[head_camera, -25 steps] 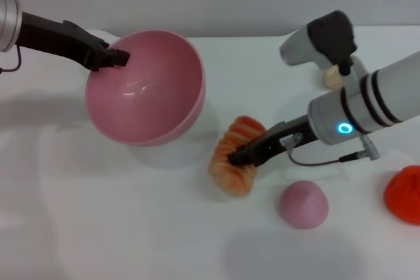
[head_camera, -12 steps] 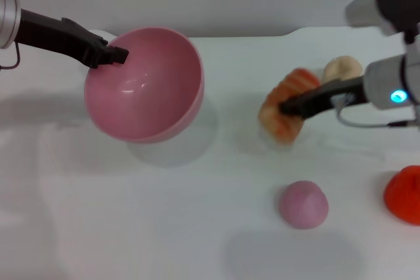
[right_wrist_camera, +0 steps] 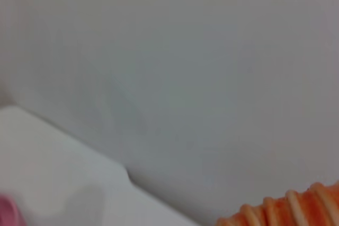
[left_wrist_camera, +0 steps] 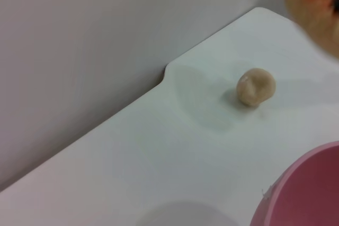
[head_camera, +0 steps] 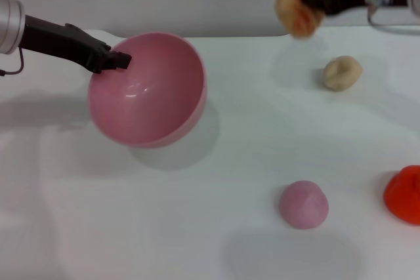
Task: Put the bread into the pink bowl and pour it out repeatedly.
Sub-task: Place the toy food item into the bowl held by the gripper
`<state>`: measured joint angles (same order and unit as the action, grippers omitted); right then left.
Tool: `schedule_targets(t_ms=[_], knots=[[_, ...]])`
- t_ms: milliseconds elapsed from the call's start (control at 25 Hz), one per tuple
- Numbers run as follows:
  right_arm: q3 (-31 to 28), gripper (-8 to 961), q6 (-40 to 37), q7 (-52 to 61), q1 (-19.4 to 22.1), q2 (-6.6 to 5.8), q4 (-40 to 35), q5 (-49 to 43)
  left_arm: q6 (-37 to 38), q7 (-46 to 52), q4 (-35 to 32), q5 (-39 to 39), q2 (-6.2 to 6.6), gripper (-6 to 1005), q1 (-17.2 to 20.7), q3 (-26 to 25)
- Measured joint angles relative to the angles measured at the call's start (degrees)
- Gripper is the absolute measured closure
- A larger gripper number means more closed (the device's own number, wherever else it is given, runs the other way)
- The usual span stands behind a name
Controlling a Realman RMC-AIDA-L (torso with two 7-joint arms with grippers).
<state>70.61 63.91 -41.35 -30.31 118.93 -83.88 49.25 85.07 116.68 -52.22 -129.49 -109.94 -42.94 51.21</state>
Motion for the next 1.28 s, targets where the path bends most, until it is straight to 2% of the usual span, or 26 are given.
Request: schedule_targets(t_ms=[320, 520, 720, 920, 1280], knots=[[3.6, 838, 0.7, 3.6, -0.2, 0.15, -14.1, 0.3, -0.1, 0.0, 0.1, -0.1, -0.51, 955, 0.0, 0.2], [10.2, 840, 2.1, 6.4, -1.7, 0.16, -19.3, 0.4, -0.3, 0.0, 0.1, -0.1, -0.53, 955, 0.0, 0.2], [18.5, 842, 2.2, 7.5, -3.8, 0.16, -17.5, 0.6, -0.8, -0.2, 0.7, -0.1, -0.65, 955, -0.1, 0.3], [23.6, 844, 1.5, 7.5, -4.8, 0.22, -12.5, 2.5, -1.4, -0.2, 0.8, -0.1, -0.71, 955, -0.2, 1.0], [26.7, 822, 0.3, 6.2, -5.2, 0.15, -7.9, 3.3, -1.5, -0.2, 0.7, -0.1, -0.70, 955, -0.3, 1.1]])
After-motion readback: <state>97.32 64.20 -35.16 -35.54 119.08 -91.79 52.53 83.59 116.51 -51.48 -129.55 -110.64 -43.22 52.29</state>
